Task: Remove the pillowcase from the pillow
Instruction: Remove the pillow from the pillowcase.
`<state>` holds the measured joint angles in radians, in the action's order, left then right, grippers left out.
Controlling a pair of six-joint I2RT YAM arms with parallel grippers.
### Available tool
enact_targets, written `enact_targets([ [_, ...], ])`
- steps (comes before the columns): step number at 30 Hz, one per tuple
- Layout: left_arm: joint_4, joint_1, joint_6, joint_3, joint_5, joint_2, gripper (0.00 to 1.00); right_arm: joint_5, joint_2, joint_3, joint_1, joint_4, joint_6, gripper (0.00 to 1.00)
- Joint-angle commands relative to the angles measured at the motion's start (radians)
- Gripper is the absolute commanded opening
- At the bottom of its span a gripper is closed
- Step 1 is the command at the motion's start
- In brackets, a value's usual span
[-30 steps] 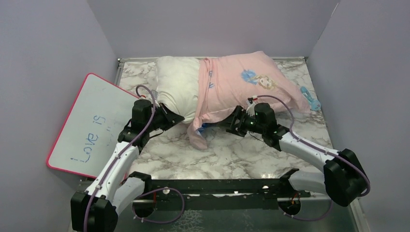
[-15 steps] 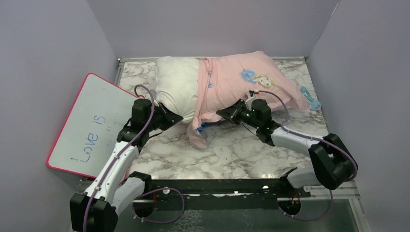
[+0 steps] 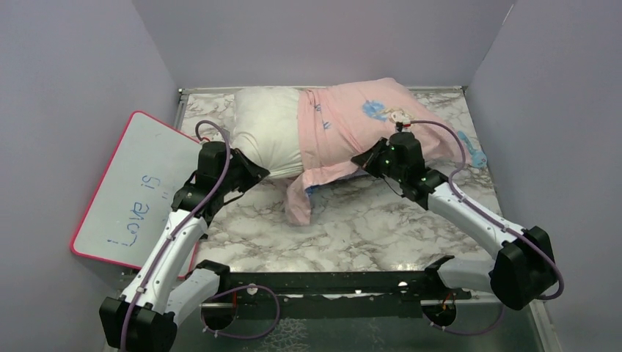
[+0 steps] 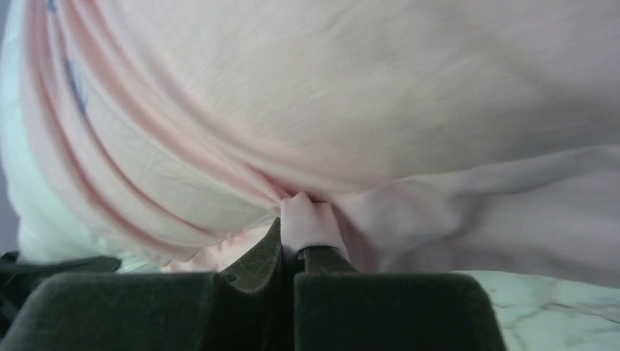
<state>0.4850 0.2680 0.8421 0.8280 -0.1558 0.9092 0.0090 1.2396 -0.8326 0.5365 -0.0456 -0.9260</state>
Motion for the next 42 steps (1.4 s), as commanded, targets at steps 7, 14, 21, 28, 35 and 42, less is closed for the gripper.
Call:
enact_targets([
  [7, 0.009, -0.043, -0.094, 0.02, 0.063, -0.009, 0.0, -0.118, -0.004, -0.043, -0.164, -0.206, 0.172, 0.07],
  [14, -0.051, -0.043, -0.063, -0.008, -0.039, -0.023, 0.0, -0.582, 0.002, 0.134, -0.148, 0.213, -0.075, 0.64],
  [21, -0.076, -0.044, -0.04, -0.01, -0.083, -0.013, 0.0, -0.511, 0.043, 0.186, -0.03, 0.361, -0.193, 0.7],
  [28, -0.083, -0.044, -0.024, -0.013, -0.114, -0.018, 0.0, -0.425, 0.192, 0.155, 0.043, 0.524, -0.276, 0.71],
  [35, -0.074, -0.044, -0.015, -0.025, -0.105, -0.039, 0.0, -0.304, 0.171, 0.124, 0.043, 0.423, -0.232, 0.24],
  [42, -0.03, -0.044, -0.051, 0.003, -0.053, -0.028, 0.0, -0.124, 0.014, 0.117, -0.057, 0.137, -0.089, 0.0],
])
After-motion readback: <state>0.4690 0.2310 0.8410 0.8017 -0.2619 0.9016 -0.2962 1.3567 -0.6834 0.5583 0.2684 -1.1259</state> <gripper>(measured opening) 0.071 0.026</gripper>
